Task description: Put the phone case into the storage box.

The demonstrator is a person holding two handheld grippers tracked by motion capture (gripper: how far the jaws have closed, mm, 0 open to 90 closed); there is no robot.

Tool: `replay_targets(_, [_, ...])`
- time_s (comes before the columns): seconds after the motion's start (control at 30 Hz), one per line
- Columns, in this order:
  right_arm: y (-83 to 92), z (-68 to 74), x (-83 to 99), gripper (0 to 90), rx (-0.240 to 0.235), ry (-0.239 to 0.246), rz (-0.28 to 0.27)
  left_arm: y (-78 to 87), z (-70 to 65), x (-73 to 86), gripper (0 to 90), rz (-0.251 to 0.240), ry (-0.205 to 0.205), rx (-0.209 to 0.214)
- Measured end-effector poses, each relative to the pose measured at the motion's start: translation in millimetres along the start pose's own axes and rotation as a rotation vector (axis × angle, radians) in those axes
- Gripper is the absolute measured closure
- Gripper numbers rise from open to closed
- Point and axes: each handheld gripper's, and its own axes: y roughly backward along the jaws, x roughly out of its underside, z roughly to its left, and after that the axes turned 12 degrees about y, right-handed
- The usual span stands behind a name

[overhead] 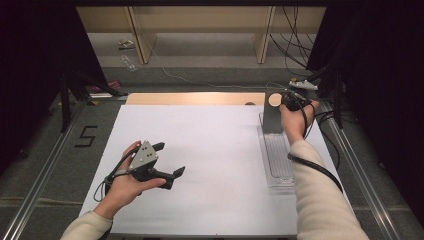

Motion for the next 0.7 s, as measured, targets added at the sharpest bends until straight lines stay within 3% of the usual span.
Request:
replay_targets(0.1, [-0.3,1.5,0.6,59.6,0.011,0.005,0.001,0.1,-0.2,-0.1,0.0,0.0,0.0,-0.001])
replay_targets(0.27, [0.6,1.7,2.3,50.4,0.014,0.004,-0.005,0.1,-0.2,-0.2,0.0,0.0,-0.001,-0.001])
replay_targets(0.7, [11.9,0.9,11.1,25.3,-0.038,0.007,-0.01,0.0,-0.1,0.1,0.0,0.001,0.01,0.002])
